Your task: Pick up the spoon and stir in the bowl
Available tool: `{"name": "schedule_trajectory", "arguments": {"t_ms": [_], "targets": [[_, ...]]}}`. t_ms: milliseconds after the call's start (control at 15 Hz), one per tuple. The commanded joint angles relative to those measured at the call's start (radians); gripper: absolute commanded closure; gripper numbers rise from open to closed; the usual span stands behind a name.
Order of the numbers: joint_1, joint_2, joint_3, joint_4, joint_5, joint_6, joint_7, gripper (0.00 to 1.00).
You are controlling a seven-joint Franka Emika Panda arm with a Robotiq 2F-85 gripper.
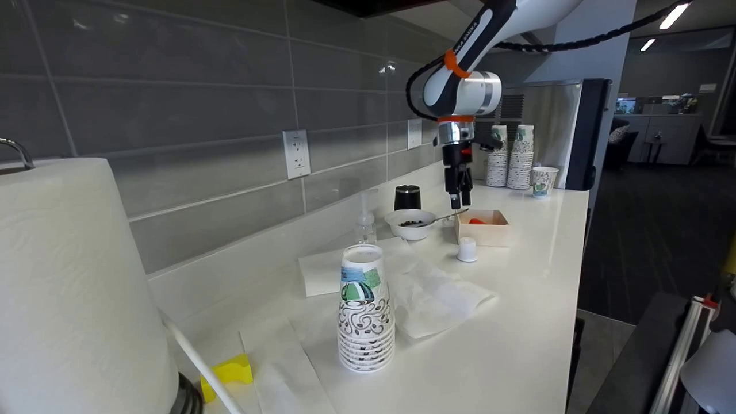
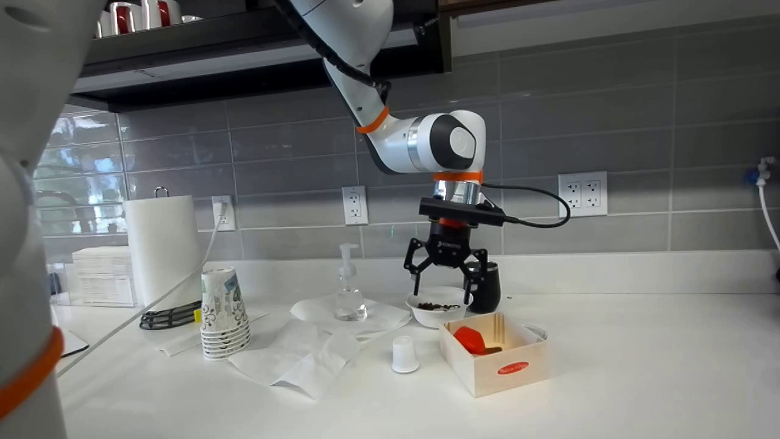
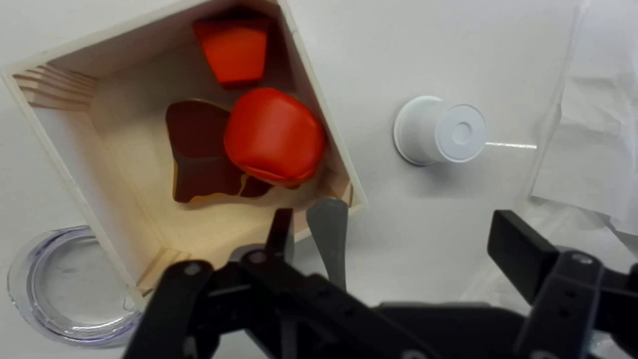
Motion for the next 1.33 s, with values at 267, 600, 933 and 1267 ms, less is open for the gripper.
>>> {"name": "schedule_trajectory", "arguments": {"t_ms": [267,600,933,1267], "targets": [[-0.021,0.051,0.015,0.038,-0.008,-0.034,0.027,0.0],[-0.02,0.069,0.017,0.045,-0.013,-0.036,0.046,0.27],[-0.021,0.068,0.018,0.05,-0.014,-0.028,0.069,0.67],[-0.025,0.068,0.018,0.047,-0.014,-0.023,0.078,0.98]]}}
